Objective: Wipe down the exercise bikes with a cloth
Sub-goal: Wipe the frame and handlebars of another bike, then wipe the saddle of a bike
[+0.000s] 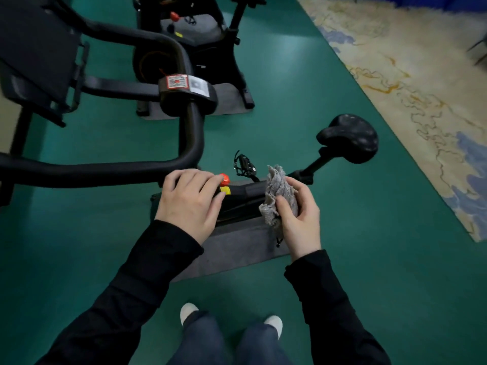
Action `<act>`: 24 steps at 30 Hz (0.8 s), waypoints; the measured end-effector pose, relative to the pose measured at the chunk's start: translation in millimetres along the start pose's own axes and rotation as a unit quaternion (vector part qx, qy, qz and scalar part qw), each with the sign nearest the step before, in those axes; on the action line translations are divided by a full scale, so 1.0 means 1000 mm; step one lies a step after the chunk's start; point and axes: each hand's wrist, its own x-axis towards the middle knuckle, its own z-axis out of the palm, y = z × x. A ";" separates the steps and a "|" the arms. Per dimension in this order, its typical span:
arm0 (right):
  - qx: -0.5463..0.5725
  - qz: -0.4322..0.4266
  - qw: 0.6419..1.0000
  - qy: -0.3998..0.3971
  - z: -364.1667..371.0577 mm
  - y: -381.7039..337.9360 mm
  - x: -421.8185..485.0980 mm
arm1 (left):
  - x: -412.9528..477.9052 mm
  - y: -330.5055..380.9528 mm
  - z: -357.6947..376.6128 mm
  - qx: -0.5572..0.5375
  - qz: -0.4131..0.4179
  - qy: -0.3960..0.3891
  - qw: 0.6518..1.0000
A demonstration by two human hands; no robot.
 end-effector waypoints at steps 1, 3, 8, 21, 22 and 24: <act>-0.011 0.002 1.000 0.009 -0.013 0.004 -0.001 | 0.001 0.011 0.005 0.000 0.006 -0.016 1.000; -0.030 0.004 0.999 0.023 -0.038 0.009 -0.003 | 0.002 0.032 0.014 0.004 0.015 -0.051 0.999; -0.064 0.016 0.995 0.079 -0.121 0.025 -0.008 | 0.011 0.111 0.036 -0.012 0.047 -0.132 0.990; -0.114 0.062 0.977 0.167 -0.333 0.076 -0.018 | 0.043 0.300 0.122 -0.013 0.127 -0.202 0.971; -0.116 0.063 0.976 0.174 -0.343 0.079 -0.017 | 0.045 0.308 0.127 -0.009 0.128 -0.206 0.970; -0.121 0.065 0.974 0.178 -0.357 0.084 -0.013 | 0.052 0.320 0.135 -0.015 0.124 -0.217 0.968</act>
